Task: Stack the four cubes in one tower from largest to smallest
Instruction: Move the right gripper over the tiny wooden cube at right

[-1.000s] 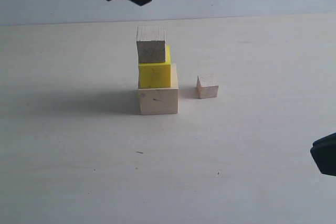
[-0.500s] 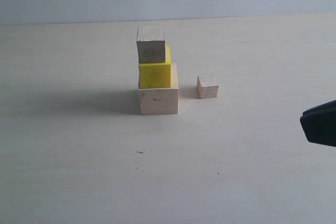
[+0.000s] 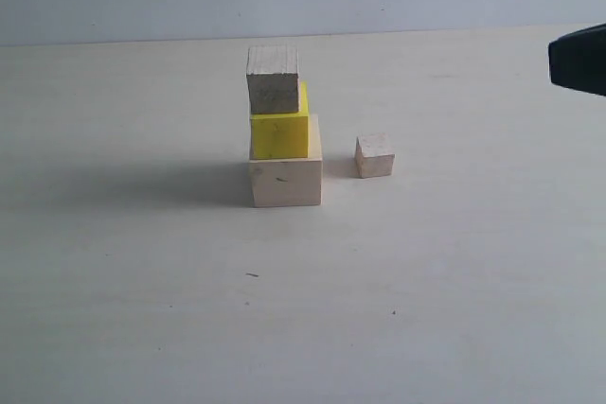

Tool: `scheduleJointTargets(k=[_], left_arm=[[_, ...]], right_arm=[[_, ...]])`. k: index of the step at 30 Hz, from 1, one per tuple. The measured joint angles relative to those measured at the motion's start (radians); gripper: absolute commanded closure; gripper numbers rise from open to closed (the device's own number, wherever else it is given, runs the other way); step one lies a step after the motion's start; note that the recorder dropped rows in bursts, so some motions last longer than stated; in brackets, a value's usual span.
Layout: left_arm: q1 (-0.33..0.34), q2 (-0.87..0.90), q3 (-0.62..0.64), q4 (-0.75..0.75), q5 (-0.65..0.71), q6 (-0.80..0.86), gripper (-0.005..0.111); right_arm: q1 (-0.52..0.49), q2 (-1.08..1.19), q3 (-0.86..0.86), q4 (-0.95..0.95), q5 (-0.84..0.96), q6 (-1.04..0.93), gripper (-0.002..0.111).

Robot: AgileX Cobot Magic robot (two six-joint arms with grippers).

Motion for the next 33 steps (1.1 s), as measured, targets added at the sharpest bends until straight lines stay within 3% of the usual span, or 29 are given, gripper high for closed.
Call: scheduleJointTargets(k=[3,5,12,18,24,33], left_arm=[[0.039,-0.118,0.206,0.002,-0.085,-0.014,0.107],[0.042,-0.15,0.264,0.002,-0.118,-0.044,0.107],[0.042,-0.178,0.312,0.002,-0.174,-0.103,0.107],[0.042,-0.169,0.312,0.002,-0.172,-0.116,0.107],[0.042,-0.12,0.312,0.002,-0.159,-0.115,0.107],[0.042,-0.032,0.312,0.002,-0.154,-0.097,0.107]], right_arm=[[0.0,0.139,0.0,-0.211,-0.046,0.12,0.108],[0.0,0.213,0.0,-0.274,-0.073,0.139,0.108],[0.0,0.493,0.0,-0.448,-0.219,0.268,0.108],[-0.045,0.714,-0.049,-0.553,-0.19,0.508,0.108],[-0.158,0.85,-0.135,-0.531,-0.175,0.564,0.108],[-0.251,1.013,-0.373,-0.135,-0.059,0.19,0.108]])
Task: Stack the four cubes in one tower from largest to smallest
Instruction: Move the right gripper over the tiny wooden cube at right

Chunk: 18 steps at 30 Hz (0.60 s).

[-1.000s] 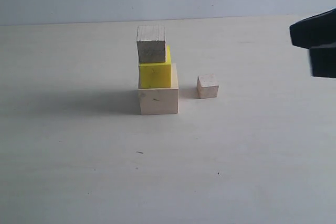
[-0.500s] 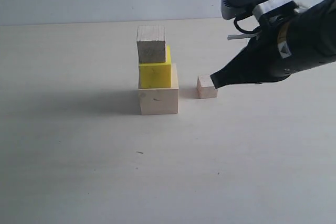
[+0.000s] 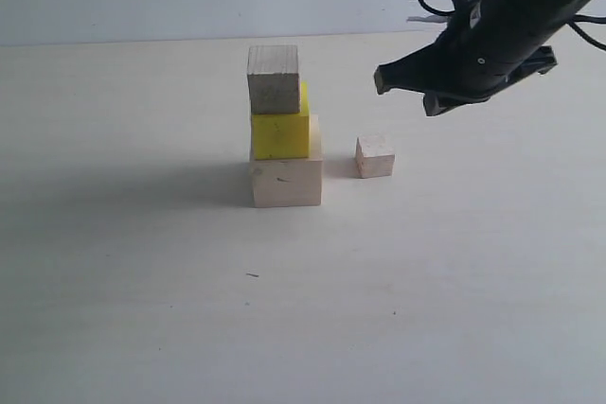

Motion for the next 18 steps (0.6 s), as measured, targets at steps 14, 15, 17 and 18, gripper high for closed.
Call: scheduleJointTargets(k=[14,15,17,18], left_arm=[[0.0,0.01,0.0,-0.009,0.0,-0.026,0.107],[0.0,0.01,0.0,-0.009,0.0,-0.026,0.107],[0.0,0.01,0.0,-0.009,0.0,-0.026,0.107],[0.0,0.01,0.0,-0.009,0.0,-0.026,0.107]], right_arm=[[0.0,0.147,-0.049,0.147,0.009,-0.124,0.053],[0.0,0.15,-0.049,0.149,0.002,-0.126,0.053],[0.0,0.15,-0.051,0.153,-0.017,-0.13,0.053],[0.0,0.15,-0.053,0.156,-0.024,-0.13,0.053]])
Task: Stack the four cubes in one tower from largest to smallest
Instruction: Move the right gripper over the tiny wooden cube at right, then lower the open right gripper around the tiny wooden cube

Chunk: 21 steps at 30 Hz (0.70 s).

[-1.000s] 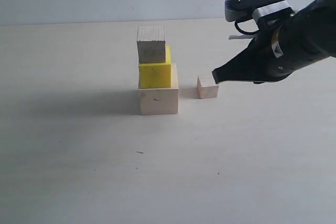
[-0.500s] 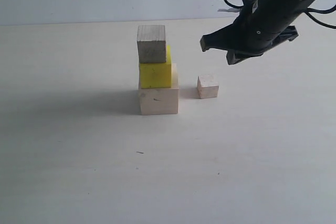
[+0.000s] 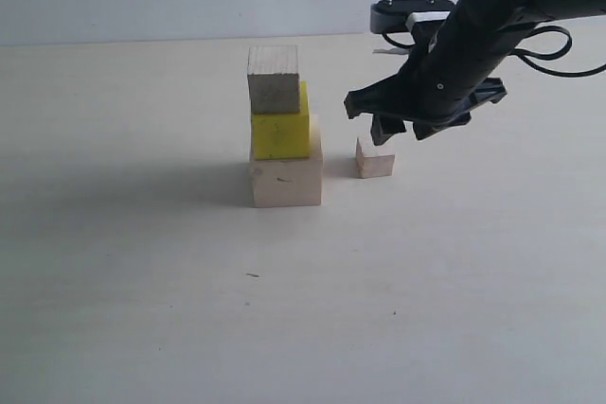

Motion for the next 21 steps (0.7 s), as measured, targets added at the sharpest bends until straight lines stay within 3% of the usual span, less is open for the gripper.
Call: scheduleJointTargets(k=[21], left_arm=[[0.0,0.0,0.0,0.0,-0.019,0.0,0.107]], right_arm=[[0.0,0.158,-0.161,0.004,0.043,-0.004,0.053]])
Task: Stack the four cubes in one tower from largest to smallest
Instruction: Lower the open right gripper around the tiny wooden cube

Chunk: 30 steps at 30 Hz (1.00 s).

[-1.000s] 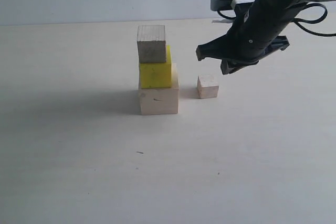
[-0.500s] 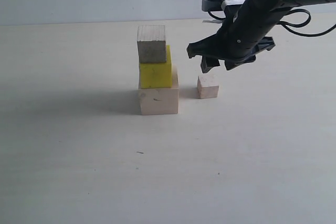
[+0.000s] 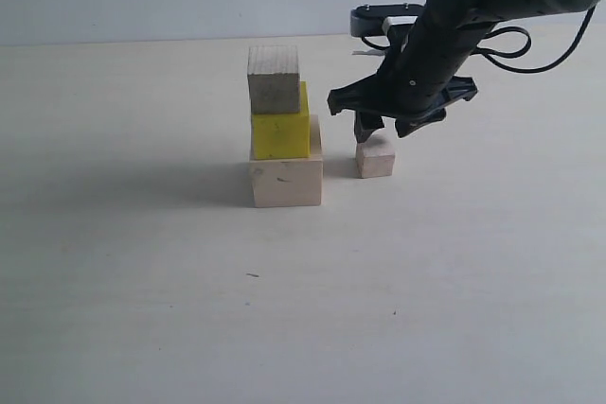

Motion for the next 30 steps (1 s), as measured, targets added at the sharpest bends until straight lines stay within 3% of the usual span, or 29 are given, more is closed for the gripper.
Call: scheduleJointTargets(k=[30], left_arm=[[0.0,0.0,0.0,0.0,-0.007,0.002,0.107]], right_arm=[[0.0,0.019,-0.002,0.0,-0.047,0.004,0.053]])
